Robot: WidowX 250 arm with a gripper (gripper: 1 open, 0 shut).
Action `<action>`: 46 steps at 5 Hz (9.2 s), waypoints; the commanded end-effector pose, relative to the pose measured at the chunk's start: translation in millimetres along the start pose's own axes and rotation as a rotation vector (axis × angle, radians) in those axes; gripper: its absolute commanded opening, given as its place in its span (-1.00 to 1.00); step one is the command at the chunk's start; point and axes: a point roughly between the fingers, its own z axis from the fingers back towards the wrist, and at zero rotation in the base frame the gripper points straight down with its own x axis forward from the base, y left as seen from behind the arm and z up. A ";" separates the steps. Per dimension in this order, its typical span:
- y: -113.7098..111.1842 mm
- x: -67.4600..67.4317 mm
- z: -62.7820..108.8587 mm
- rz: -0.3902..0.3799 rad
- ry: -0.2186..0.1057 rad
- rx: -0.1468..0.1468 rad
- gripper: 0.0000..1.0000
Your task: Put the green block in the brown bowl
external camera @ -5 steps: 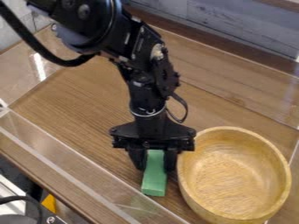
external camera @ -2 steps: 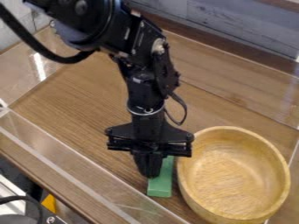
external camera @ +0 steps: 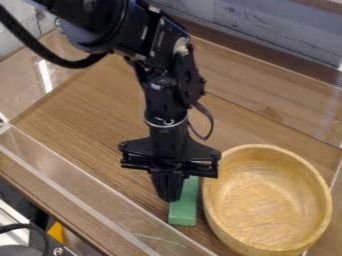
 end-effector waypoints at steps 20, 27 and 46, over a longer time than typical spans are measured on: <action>-14.8 4.3 23.1 0.061 -0.051 -0.042 -1.00; -10.8 7.9 28.1 0.034 -0.029 -0.024 -1.00; -124.2 -19.2 61.1 -0.599 -0.174 -0.094 -1.00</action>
